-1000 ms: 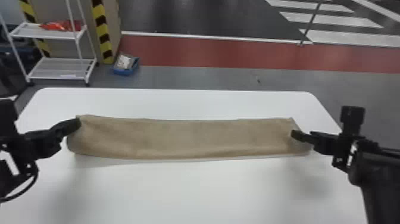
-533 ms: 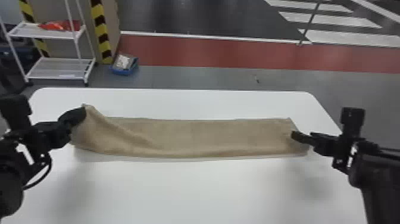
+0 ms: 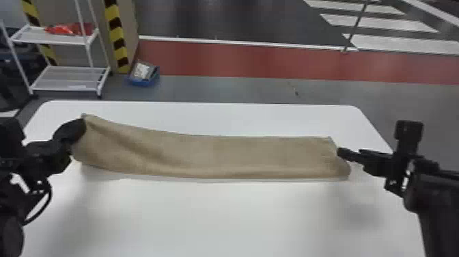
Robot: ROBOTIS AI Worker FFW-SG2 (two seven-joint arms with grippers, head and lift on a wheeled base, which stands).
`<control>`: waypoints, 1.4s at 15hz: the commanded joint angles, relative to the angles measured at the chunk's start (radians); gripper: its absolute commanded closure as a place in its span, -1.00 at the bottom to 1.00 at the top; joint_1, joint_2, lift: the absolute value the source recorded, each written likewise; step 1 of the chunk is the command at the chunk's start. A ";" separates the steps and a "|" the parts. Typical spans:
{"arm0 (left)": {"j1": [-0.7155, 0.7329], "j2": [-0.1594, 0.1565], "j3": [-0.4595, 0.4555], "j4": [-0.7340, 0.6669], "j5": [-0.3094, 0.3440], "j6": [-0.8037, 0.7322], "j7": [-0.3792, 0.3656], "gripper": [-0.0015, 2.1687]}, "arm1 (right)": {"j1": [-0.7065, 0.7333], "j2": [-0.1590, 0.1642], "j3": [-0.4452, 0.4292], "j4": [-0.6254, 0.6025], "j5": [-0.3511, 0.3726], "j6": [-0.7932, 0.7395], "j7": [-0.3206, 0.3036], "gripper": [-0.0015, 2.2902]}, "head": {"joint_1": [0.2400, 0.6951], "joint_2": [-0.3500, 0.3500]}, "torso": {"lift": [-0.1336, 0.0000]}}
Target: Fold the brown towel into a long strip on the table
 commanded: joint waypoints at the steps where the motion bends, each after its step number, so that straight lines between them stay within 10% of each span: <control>1: 0.033 0.004 0.018 -0.037 0.014 0.011 -0.013 0.25 | -0.008 0.001 0.010 0.000 0.006 0.005 -0.002 -0.72 | 1.00 -0.37 | -0.85; 21: 0.028 0.011 0.009 -0.037 0.014 0.027 -0.040 0.25 | -0.074 0.022 0.096 0.101 0.055 -0.041 -0.049 -0.10 | 1.00 -0.28 | -0.85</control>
